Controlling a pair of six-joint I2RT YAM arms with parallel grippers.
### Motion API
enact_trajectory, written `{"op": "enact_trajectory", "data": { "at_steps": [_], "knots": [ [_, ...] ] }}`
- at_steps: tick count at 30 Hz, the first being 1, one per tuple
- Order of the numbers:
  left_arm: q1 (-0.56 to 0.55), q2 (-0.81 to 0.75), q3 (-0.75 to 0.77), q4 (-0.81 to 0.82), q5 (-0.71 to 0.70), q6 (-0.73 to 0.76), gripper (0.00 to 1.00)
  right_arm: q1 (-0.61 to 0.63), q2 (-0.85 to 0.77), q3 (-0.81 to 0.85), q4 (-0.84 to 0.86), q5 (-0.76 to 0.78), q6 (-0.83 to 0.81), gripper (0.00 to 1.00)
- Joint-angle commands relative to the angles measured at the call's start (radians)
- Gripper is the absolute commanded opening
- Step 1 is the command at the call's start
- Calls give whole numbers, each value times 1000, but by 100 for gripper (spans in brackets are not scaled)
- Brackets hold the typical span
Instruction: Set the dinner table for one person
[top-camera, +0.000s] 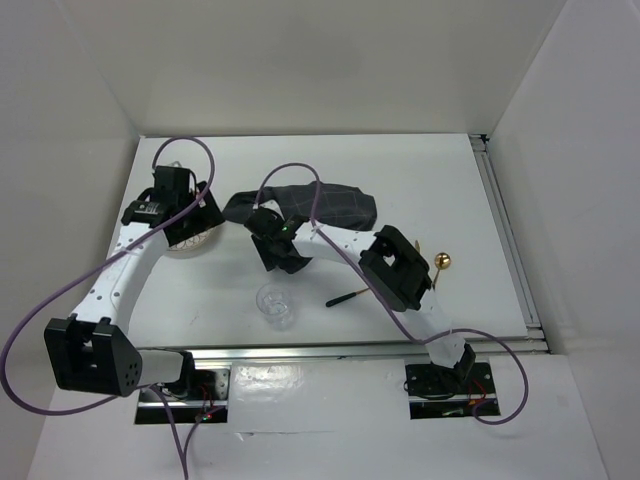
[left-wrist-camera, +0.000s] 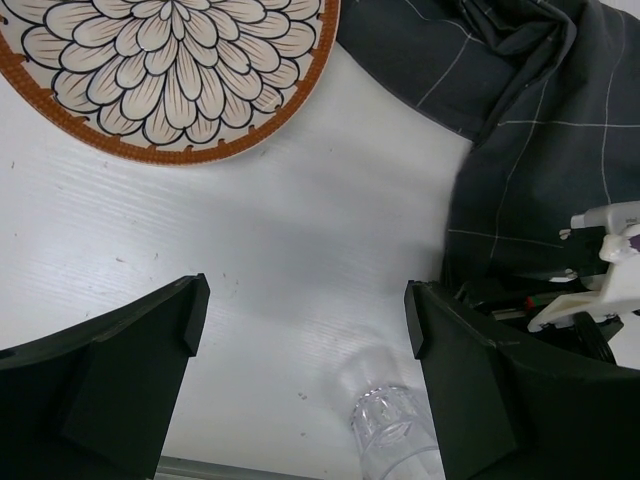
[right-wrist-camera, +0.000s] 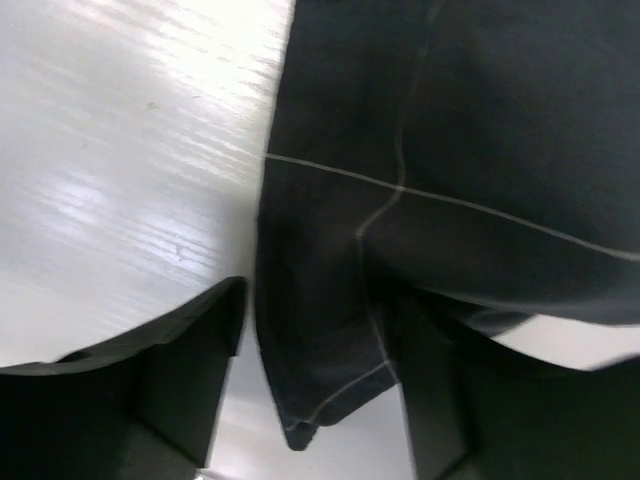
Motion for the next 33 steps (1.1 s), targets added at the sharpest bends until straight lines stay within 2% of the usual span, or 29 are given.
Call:
{"op": "enact_trajectory", "data": {
  "at_steps": [1, 2, 3, 6, 7, 9, 10, 11, 12, 16, 19, 23, 25, 29, 32, 33],
  "knots": [
    [19, -7, 15, 5, 32, 23, 99, -4, 15, -1, -40, 56, 25, 65],
    [19, -7, 15, 5, 41, 32, 99, -4, 15, -10, -49, 65, 26, 61],
    [19, -7, 15, 14, 53, 32, 99, -4, 15, -21, -49, 65, 35, 52],
    [19, 14, 25, 14, 65, 32, 99, -13, 15, -30, -49, 74, 35, 34],
    [19, 28, 26, 23, 80, 32, 99, -13, 1, -42, -49, 74, 26, 20],
    [19, 43, 35, 23, 93, 41, 97, -13, -40, -42, -38, 74, 26, 3],
    [19, 60, 35, 34, 122, 68, 94, -13, -58, -42, -38, 74, 12, 0],
    [19, 71, 45, 34, 133, 84, 91, -25, -103, -42, -38, 74, 3, 0],
    [19, 85, 45, 34, 133, 95, 83, -34, -127, -42, -38, 74, -10, 0],
    [19, 148, 68, 34, 163, 106, 69, -86, -268, -70, -27, 51, -65, 0],
    [19, 162, 78, 57, 196, 106, 69, -148, -379, -105, -17, 27, -115, 0],
    [10, 186, 98, 76, 245, 96, 75, -223, -502, -246, 5, 14, -161, 0],
    [-13, 223, 111, 76, 257, 96, 75, -267, -558, -300, 32, -10, -174, 0],
    [-108, 283, 121, 114, 136, 138, 72, -316, -620, -396, 55, -61, -174, 0],
    [-108, 317, 108, 144, 108, 138, 71, -349, -640, -415, 65, -100, -174, 0],
    [-108, 326, 95, 169, 108, 138, 74, -358, -650, -415, 65, -110, -174, 0]
  ]
}}
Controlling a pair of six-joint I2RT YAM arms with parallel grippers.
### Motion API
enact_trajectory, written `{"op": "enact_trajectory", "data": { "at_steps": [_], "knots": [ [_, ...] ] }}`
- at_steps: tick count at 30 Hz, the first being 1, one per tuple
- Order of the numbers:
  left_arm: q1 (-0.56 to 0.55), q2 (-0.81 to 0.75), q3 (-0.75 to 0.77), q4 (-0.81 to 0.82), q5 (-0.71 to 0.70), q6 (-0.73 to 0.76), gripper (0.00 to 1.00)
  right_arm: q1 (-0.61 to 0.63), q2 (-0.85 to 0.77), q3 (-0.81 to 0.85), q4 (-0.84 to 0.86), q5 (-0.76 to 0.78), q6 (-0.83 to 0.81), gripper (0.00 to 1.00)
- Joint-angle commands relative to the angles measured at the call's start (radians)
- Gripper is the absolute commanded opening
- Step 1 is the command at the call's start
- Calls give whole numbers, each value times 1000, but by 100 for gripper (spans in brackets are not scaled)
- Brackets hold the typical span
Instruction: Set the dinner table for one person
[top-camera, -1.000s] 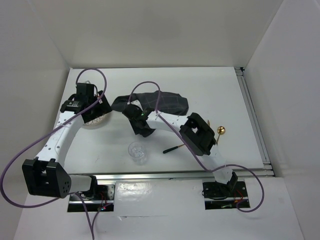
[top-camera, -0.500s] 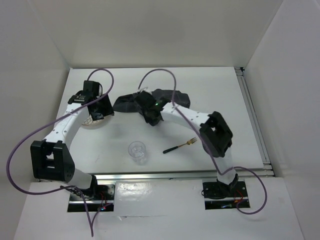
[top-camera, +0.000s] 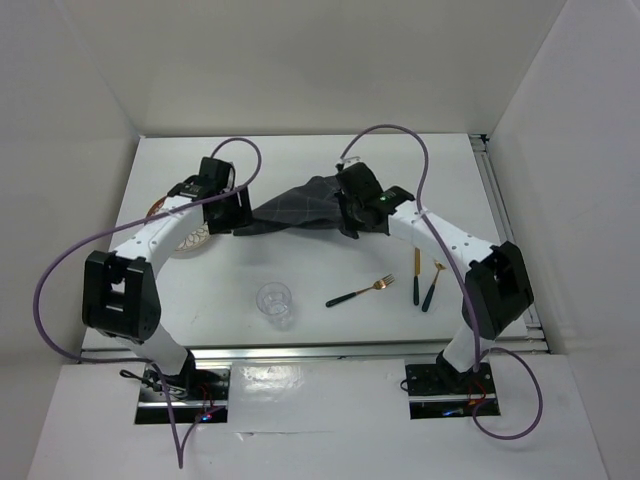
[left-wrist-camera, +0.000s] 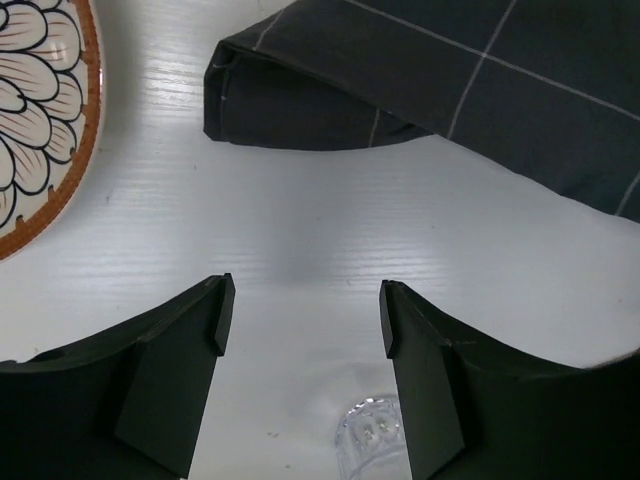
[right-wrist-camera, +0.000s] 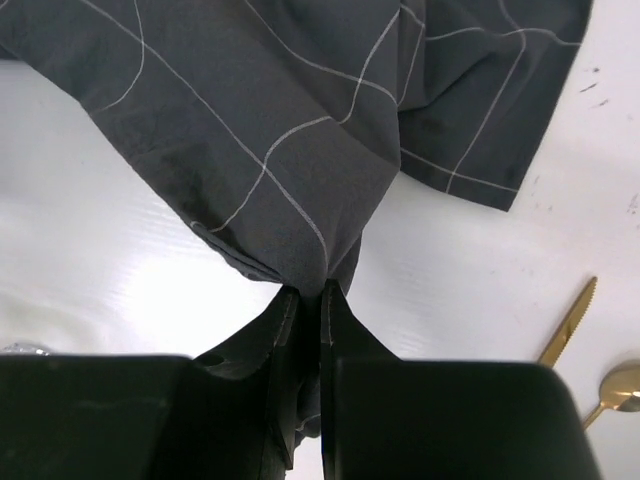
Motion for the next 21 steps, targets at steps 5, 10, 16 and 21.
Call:
{"op": "enact_trajectory", "data": {
  "at_steps": [5, 10, 16, 21],
  "knots": [
    [8, 40, -10, 73, -50, -12, 88, -90, -58, -5, 42, -101, -37, 0],
    [68, 124, 37, 38, 22, -157, 83, -142, -58, 5, 42, -126, -60, 0],
    [51, 170, 67, 28, 10, -294, 72, -164, -58, 15, 51, -146, -60, 0],
    [31, 158, -13, 102, -9, -242, 82, -190, -58, 15, 51, -178, -51, 0]
  ]
}}
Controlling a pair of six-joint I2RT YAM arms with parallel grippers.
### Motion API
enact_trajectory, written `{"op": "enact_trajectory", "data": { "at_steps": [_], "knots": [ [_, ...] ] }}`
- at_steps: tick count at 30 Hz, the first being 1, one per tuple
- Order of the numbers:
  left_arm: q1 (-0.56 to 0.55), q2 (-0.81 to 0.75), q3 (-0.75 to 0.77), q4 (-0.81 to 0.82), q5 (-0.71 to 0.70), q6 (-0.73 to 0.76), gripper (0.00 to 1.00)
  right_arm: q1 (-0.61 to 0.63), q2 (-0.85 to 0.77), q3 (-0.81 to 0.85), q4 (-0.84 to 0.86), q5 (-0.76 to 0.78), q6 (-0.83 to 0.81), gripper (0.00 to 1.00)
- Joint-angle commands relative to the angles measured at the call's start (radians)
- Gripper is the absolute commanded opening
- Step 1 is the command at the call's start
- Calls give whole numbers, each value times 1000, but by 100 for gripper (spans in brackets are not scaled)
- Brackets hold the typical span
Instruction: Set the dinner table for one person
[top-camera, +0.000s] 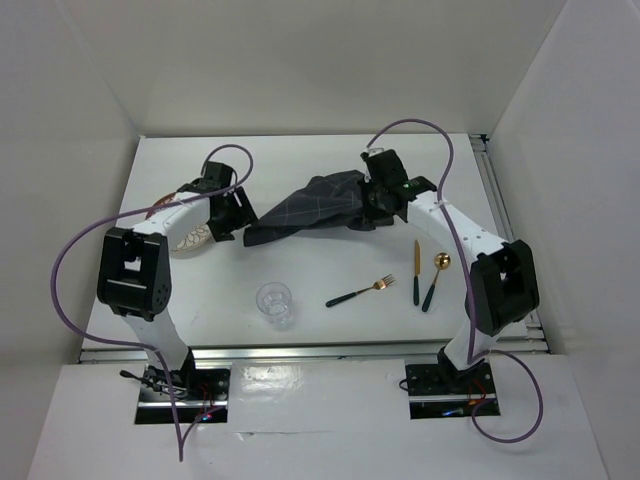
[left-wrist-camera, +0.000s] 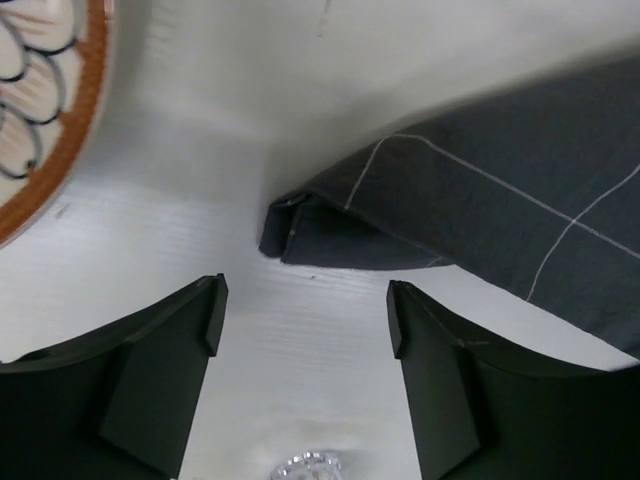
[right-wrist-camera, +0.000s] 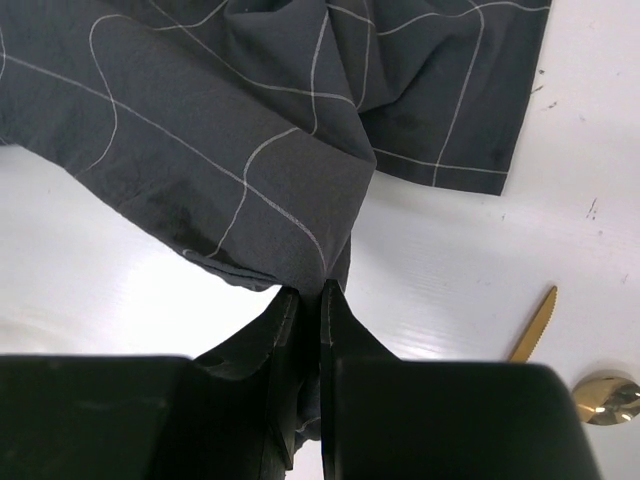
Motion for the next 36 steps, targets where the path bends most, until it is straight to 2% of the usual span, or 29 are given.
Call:
{"op": "enact_trajectory", "data": {
  "at_steps": [1, 7, 9, 16, 21, 24, 25, 27, 31, 36],
  "knots": [
    [-13, -19, -81, 103, -5, -1, 84, -27, -56, 26, 43, -25, -4, 0],
    [-22, 18, -108, 183, -31, 23, 83, -38, -56, 15, 43, -34, -4, 0],
    [-22, 30, -108, 212, -41, 34, 78, -38, -65, 15, 43, -34, -4, 0],
    [-33, 81, -131, 278, 64, 31, 75, -47, -65, 13, 43, -34, -4, 0],
    [-51, 116, -151, 327, 94, 3, 68, -47, -65, 13, 33, -34, -4, 0],
    [-62, 116, -151, 337, 104, -6, 48, -57, -65, 13, 33, -34, 5, 0],
    [-73, 116, -151, 337, 104, -6, 25, -57, -65, 13, 33, -34, 5, 0],
    [-73, 107, -120, 279, 88, -15, 1, -57, -65, 13, 33, -34, 5, 0],
    [-73, 41, -43, 147, -7, -5, 0, -57, -65, 35, -6, -16, 5, 0],
    [-50, -80, 103, 15, -77, 90, 0, -84, -108, 121, -59, 24, 5, 0]
  ]
}}
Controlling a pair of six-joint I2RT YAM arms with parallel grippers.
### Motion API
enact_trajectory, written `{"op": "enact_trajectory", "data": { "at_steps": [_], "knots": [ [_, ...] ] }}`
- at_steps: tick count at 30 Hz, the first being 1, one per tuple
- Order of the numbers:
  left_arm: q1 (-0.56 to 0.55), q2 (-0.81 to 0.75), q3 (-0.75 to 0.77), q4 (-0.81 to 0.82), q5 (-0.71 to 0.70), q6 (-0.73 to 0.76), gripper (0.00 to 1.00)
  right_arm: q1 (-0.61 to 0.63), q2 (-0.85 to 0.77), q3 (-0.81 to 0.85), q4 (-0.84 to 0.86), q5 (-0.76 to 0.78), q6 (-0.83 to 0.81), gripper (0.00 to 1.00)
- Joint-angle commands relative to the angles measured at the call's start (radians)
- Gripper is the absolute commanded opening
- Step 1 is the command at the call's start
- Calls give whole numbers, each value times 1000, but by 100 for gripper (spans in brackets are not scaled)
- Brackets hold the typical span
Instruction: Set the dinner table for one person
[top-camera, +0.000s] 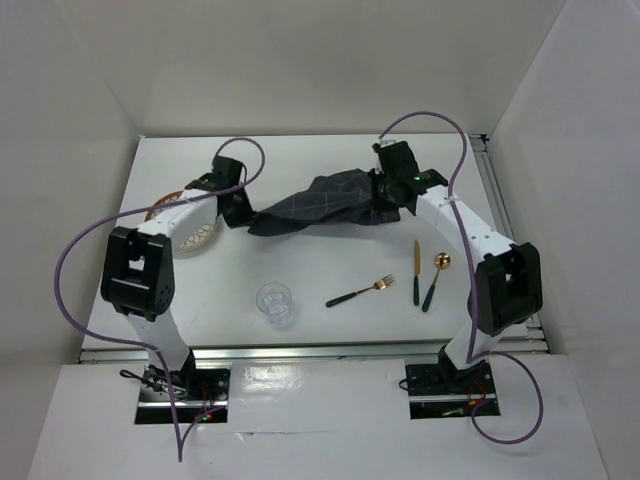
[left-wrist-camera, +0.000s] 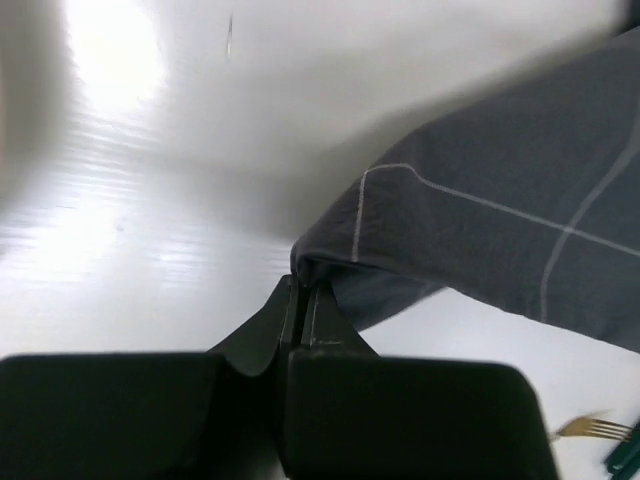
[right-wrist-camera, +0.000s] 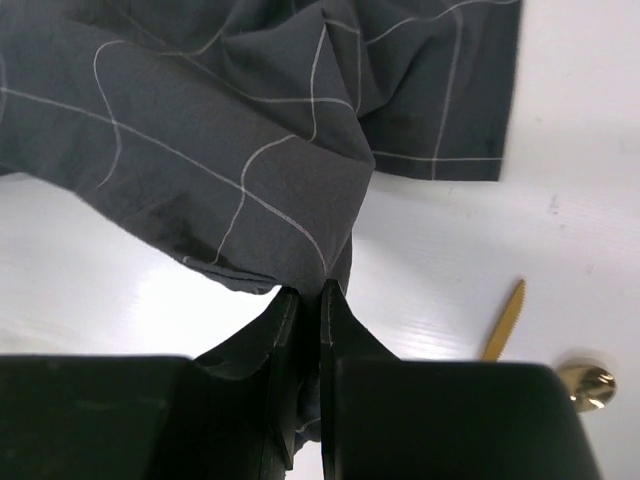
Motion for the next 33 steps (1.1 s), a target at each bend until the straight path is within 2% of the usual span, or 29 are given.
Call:
{"op": "enact_trajectory", "data": {
  "at_steps": [1, 8, 11, 18, 22, 27, 30, 32, 33],
  "knots": [
    [19, -151, 149, -129, -82, 66, 0, -34, -113, 104, -49, 42, 4, 0],
    [79, -392, 282, -185, -21, 141, 0, -44, -242, 222, -148, 62, -5, 0],
    [99, -499, 316, -194, 10, 172, 0, -44, -309, 254, -191, 21, -41, 0],
    [120, -547, 578, -435, 5, 219, 0, -35, -418, 337, -331, -9, -30, 0],
    [120, -575, 598, -467, -44, 228, 0, -35, -411, 374, -360, -19, -30, 0],
    [120, -451, 574, -403, -20, 219, 0, -44, -231, 374, -302, -19, -53, 0],
    [120, -270, 601, -375, -19, 210, 0, -94, -95, 345, -184, -74, -64, 0],
    [120, -100, 673, -364, -10, 201, 0, -120, -14, 334, -118, -85, -64, 0],
    [120, -34, 717, -364, -10, 201, 3, -148, 79, 334, -69, -99, -53, 23]
  ]
}}
